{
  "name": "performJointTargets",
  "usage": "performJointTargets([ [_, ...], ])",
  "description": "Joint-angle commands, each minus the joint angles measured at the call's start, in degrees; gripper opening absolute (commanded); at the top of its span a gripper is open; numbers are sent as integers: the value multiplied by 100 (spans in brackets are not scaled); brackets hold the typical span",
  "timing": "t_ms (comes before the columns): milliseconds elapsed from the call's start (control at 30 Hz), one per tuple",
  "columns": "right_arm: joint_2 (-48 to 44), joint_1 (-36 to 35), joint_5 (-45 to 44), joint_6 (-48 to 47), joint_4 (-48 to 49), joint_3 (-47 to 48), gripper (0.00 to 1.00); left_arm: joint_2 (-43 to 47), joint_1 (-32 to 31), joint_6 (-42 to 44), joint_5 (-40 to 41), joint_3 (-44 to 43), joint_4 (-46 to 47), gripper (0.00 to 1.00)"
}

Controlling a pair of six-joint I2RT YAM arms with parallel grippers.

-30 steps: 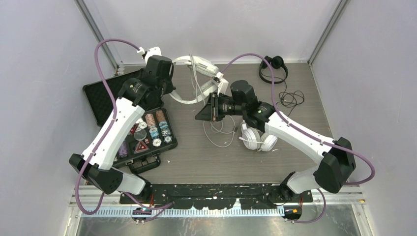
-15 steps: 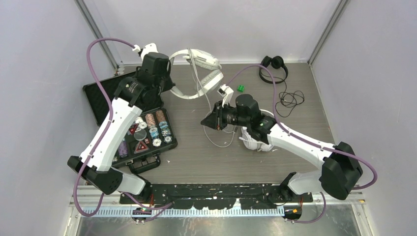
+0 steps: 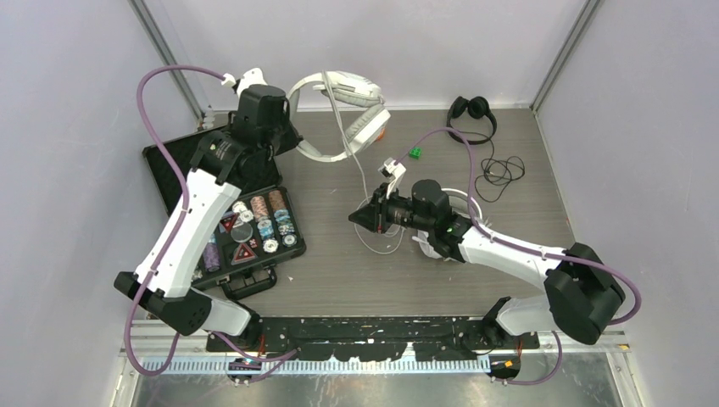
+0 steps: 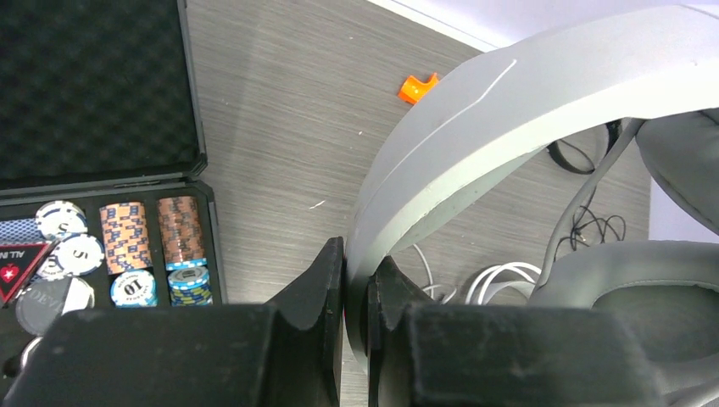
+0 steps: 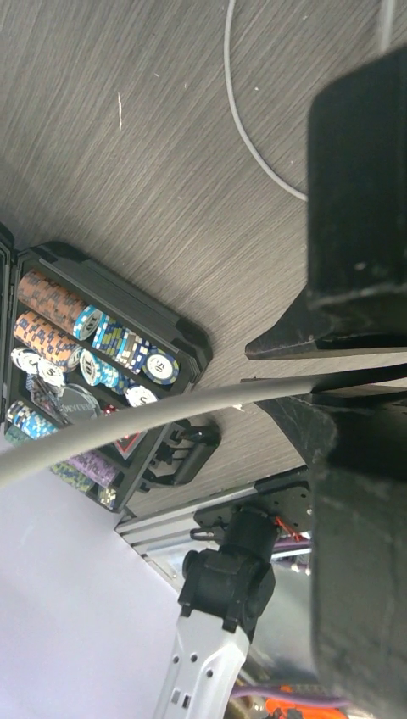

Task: Wrap the headphones
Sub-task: Wrap the headphones cable around the headphones.

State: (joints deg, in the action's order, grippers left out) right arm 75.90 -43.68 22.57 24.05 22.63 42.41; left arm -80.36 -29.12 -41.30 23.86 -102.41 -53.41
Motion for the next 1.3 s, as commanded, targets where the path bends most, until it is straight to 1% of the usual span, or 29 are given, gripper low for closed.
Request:
performJointTargets([
  [0,53,-27,-33,-332,1049,-253,20,156,38,-370,-82,-440,683,0],
  [300,499,-29,-64,-495,1584,-591,21,205,38,-417,-210,-479,744,0],
  [567,944,-28,-5,-247,2313,-944,21,235,71,-265,-230,-587,641,0],
  [767,1154,-28,-113,-226,2427,-1067,21,283,167,-265,-387,-591,680,0],
  [800,1193,-27,-143,-228,2444,-1076,21,290,189,-248,-446,-599,689,0],
  [867,1275,-25,-202,-246,2455,-1073,16,289,253,-205,-593,-643,677,0],
  [967,1414,39,-195,-259,2368,-945,3,304,403,-93,-1015,-697,643,0],
  [1000,1463,89,-144,-234,2292,-837,0,314,473,-61,-1224,-684,639,0],
  [1100,1575,367,160,-44,2173,-545,0,323,711,-44,-1916,-628,564,0],
  [1167,1645,524,320,113,2376,-451,0,353,842,-24,-2312,-519,599,0],
  [1267,1723,688,446,271,2469,-296,0,421,1017,90,-3152,-290,806,0],
])
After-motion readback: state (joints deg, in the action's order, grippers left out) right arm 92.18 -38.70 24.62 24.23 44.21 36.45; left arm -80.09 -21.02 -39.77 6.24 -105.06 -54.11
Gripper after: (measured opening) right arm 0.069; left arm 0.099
